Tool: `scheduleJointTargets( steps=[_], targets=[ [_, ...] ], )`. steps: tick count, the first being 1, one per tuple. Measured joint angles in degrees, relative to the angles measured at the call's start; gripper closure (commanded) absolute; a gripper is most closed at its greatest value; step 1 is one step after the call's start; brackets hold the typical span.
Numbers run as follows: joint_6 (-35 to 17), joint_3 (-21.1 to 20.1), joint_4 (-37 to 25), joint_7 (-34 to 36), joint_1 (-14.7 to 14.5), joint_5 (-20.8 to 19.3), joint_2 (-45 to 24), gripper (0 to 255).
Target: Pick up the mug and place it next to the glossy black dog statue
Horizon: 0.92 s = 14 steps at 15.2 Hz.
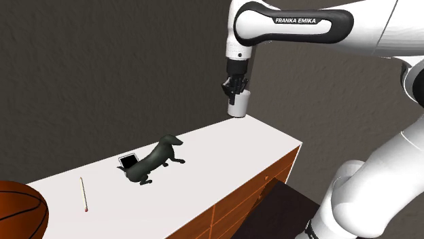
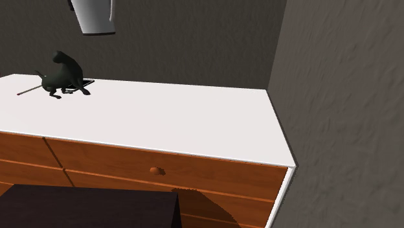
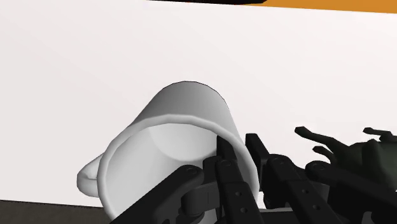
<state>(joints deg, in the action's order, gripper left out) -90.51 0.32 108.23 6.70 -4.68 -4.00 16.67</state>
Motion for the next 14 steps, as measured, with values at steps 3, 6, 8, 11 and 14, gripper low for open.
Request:
scheduleJointTargets(
  steps=[3, 6, 8, 11, 14],
  targets=[
    [0.6, -2.6, 0.1, 4.0, -1.5, 0.8, 0.4, 255],
    [1.2, -5.3, -0.7, 8.0, -3.0, 1.7, -0.1, 255],
    [1.4, -7.0, -0.6, 10.6, -4.0, 2.3, 0.2, 255],
    [1.5, -10.1, -1.6, 15.3, -5.7, 3.1, -0.9, 255],
    [1.7, -13.0, -3.6, 19.6, -7.2, 3.7, -2.8, 255]
  ],
)
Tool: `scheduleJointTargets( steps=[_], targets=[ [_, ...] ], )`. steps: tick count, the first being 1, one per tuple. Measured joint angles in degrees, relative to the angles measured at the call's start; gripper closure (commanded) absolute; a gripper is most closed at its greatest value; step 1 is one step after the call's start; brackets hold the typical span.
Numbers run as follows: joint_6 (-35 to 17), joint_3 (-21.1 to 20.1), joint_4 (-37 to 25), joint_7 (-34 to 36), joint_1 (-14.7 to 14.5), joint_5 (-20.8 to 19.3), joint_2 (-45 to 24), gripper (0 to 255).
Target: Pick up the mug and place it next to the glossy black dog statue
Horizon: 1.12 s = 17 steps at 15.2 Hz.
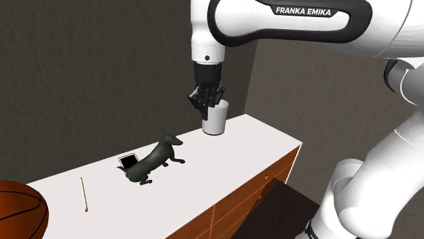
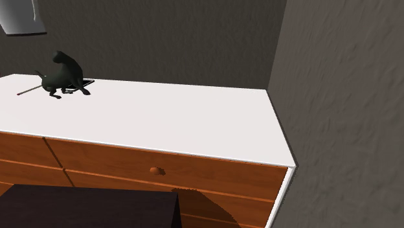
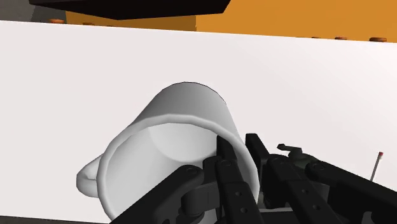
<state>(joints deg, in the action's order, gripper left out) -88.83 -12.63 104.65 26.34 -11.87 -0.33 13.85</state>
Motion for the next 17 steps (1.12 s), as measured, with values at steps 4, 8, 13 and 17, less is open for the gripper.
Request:
scheduleJointTargets(
  steps=[4, 8, 13, 17],
  targets=[
    [0.6, -3.6, -2.3, 5.7, -2.1, 0.5, -1.9, 255],
    [1.0, -7.2, -6.6, 11.5, -4.1, 0.1, -6.1, 255],
    [-2.3, -7.8, -3.1, 12.5, -4.5, 0.3, -5.9, 255],
    [-5.5, -7.7, 0.5, 12.4, -4.5, 0.5, -5.5, 255]
  ],
)
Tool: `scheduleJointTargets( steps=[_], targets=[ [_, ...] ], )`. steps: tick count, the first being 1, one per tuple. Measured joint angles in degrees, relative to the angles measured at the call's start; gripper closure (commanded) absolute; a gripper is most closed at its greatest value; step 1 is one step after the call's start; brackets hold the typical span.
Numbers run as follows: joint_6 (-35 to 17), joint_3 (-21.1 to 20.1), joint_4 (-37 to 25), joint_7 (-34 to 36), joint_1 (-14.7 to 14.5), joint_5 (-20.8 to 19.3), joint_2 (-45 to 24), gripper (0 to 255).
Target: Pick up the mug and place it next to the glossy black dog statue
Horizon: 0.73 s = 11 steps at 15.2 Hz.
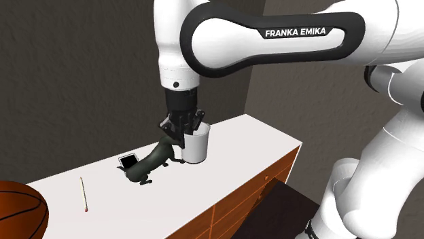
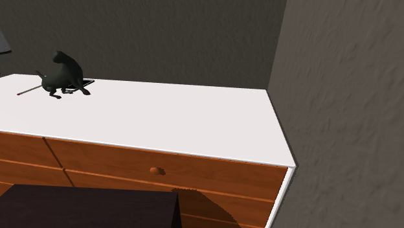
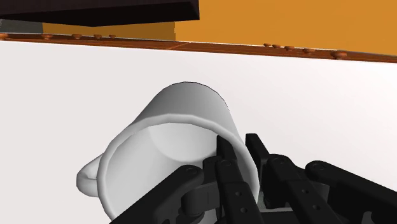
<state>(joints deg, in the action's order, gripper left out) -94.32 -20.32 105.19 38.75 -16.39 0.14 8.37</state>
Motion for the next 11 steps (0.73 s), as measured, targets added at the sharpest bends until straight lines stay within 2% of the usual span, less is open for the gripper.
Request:
scheduleJointTargets(
  steps=[11],
  targets=[
    [-8.6, -0.2, 8.8, 0.4, -0.2, 0.1, 0.2, 255]
  ],
)
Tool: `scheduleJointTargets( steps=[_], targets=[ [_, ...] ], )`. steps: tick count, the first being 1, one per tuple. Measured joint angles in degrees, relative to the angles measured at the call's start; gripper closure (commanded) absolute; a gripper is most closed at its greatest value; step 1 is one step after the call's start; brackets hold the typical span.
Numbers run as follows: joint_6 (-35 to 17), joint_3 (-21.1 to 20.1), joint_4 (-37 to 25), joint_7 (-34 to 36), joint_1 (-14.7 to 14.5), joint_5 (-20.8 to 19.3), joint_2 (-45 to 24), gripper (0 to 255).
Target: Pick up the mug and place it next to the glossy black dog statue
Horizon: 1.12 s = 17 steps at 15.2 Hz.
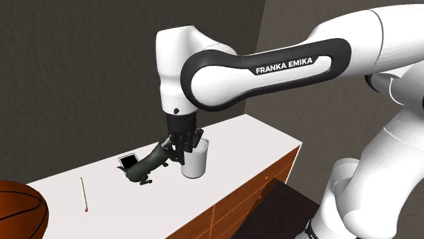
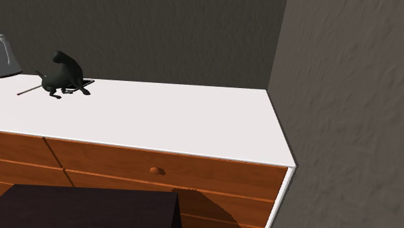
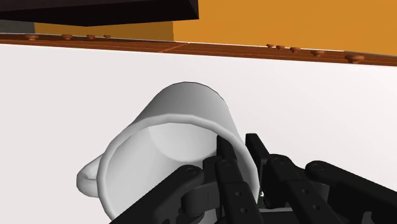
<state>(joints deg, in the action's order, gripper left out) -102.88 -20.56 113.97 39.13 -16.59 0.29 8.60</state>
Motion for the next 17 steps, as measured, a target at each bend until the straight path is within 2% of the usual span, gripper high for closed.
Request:
scheduleJointTargets(
  steps=[17],
  targets=[
    [-12.9, -0.6, 10.0, 1.3, -0.1, -1.1, -3.2, 255]
  ],
)
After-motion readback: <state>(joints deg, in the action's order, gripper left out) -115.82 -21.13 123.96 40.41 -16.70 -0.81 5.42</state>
